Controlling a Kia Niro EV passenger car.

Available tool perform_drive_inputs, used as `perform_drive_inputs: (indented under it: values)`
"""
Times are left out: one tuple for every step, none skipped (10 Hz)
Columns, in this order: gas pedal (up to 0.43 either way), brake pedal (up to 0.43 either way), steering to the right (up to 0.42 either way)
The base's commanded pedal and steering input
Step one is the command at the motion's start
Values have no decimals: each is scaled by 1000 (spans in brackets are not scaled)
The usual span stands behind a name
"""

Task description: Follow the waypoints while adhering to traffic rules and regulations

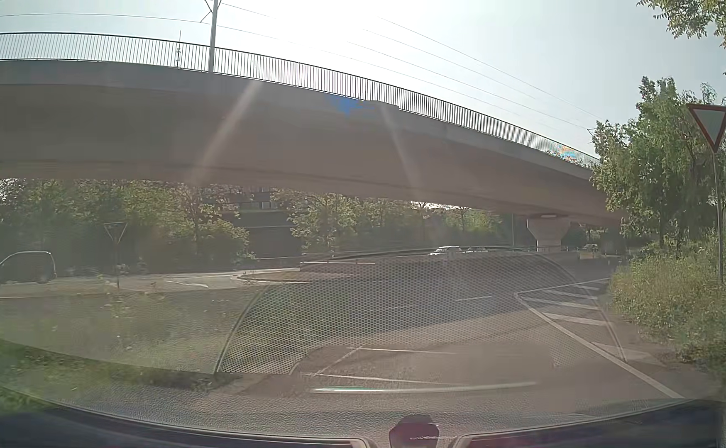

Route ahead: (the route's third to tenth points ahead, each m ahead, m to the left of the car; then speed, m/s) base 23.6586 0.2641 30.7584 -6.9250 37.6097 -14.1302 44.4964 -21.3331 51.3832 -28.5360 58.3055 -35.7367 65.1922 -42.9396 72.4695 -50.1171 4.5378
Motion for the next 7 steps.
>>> perform_drive_inputs:
  values:
    - [0, 189, 98]
    - [0, 195, 95]
    - [0, 195, 95]
    - [0, 207, 95]
    - [0, 213, 93]
    - [0, 220, 88]
    - [0, 226, 83]
